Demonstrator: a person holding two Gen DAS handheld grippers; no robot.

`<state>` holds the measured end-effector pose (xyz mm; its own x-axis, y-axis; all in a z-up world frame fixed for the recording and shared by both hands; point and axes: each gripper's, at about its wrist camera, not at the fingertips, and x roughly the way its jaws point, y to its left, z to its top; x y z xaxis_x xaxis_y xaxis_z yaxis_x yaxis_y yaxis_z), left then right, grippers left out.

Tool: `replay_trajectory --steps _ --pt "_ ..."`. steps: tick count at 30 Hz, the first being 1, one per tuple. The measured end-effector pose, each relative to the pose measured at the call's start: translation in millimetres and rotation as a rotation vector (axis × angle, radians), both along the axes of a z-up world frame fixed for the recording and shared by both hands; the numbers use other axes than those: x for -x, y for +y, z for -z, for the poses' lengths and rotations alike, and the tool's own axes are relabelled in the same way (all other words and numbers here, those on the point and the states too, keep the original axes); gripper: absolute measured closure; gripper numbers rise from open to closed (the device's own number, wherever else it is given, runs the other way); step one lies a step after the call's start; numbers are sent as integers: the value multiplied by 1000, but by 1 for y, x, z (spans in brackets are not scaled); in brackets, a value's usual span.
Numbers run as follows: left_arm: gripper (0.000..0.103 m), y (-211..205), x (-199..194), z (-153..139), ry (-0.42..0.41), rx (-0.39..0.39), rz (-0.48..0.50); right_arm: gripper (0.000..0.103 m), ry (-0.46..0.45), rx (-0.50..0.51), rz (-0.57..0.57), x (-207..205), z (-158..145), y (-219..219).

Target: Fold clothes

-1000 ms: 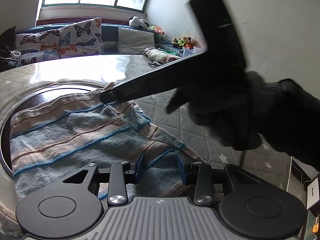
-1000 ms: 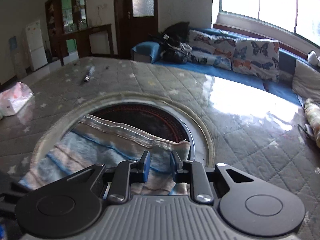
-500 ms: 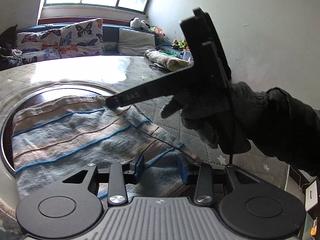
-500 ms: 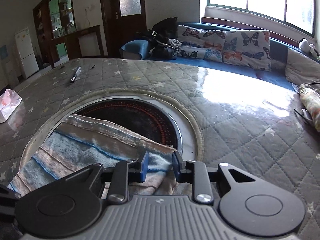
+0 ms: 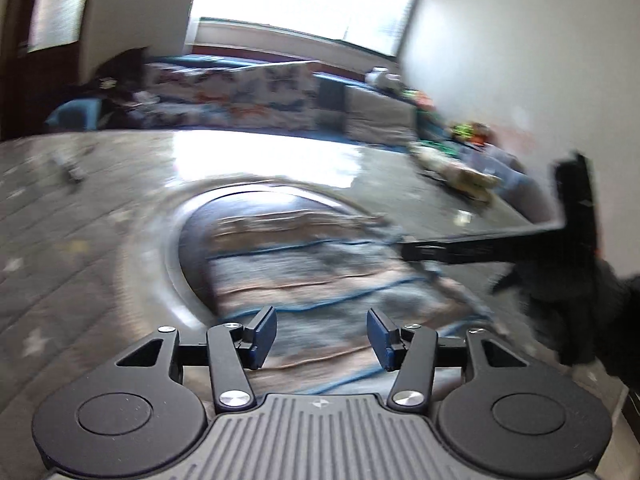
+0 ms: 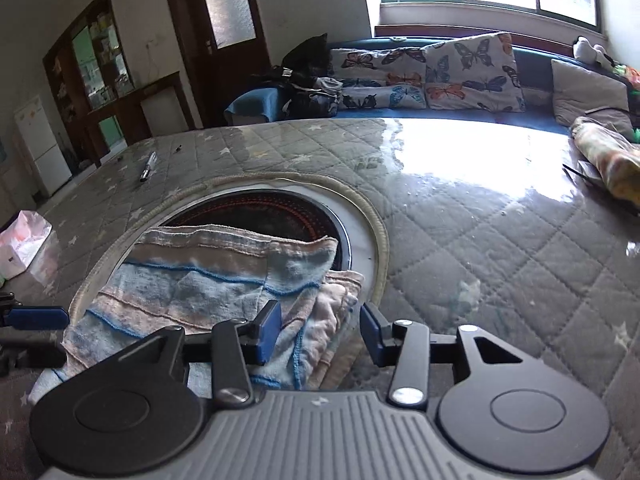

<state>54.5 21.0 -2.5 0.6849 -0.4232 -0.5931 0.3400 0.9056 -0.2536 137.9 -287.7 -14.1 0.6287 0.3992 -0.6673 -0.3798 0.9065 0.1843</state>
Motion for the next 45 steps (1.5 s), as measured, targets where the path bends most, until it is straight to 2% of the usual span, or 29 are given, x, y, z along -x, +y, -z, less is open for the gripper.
replay_trajectory --steps 4,9,11,12,13,16,19,24,28,38,45 --pt "49 22 -1 11 59 19 -54 58 6 -23 18 2 2 -1" --pt "49 28 3 16 89 36 -67 59 0 -36 28 4 6 5" --pt "49 27 3 17 94 37 -66 64 9 -50 33 5 7 6" --pt "50 26 3 17 97 37 -65 70 17 -58 35 5 8 6" --pt "51 25 3 18 98 39 -63 73 25 -67 36 5 9 7" --pt "51 25 2 18 101 43 -65 75 30 -83 40 6 10 7" --pt "52 26 2 18 109 52 -68 68 25 -82 61 7 10 7" --pt "52 26 3 18 118 61 -66 64 6 -101 81 6 13 6" --pt "52 26 5 17 119 60 -63 55 -32 -59 72 1 12 14" --pt "52 24 7 17 120 55 -52 53 -23 -67 58 -13 17 16" --pt "52 27 10 16 145 86 -72 77 8 -102 44 -7 16 12"
